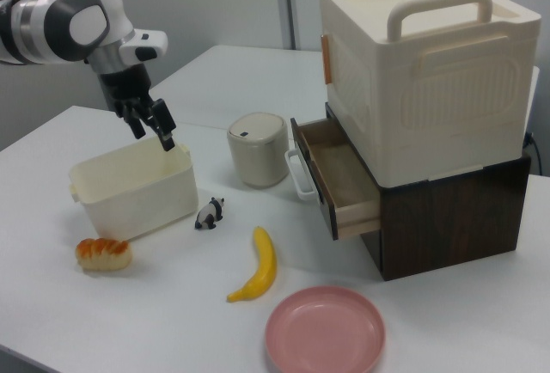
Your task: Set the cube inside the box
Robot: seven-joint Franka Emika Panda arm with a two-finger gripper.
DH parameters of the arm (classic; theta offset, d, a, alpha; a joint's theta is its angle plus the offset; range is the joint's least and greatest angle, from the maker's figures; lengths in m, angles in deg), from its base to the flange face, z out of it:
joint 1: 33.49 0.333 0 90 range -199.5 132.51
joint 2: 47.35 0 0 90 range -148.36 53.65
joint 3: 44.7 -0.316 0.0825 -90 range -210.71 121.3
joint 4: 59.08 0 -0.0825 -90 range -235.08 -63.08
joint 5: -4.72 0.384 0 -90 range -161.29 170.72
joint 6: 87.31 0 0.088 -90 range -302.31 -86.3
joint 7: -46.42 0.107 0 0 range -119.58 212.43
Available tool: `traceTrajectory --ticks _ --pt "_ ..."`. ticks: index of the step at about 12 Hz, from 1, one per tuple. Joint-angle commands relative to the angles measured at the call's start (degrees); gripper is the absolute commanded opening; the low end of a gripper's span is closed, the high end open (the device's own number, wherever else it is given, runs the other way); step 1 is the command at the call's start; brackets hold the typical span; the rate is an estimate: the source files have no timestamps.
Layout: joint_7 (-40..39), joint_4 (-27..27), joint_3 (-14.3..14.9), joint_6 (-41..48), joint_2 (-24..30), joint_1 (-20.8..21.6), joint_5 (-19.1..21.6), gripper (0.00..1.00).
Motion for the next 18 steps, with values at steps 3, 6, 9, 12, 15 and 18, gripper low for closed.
traceTrajectory --ticks 3,6,9,12,15,18 --pt "-6.24 3.47 2.84 8.54 0.06 1.52 -1.93 1.0" --pt "-9.97 3.47 4.68 7.84 -1.61 2.14 1.5 1.0" --pt "-9.19 3.29 5.75 6.62 -3.46 2.49 4.65 1.0" --pt "-9.09 2.94 5.83 6.17 -2.5 2.49 5.46 1.0" --pt "-9.27 2.85 5.83 6.17 -1.97 2.49 5.55 1.0" --pt "-9.62 3.29 6.1 1.88 -0.75 1.79 7.74 1.0"
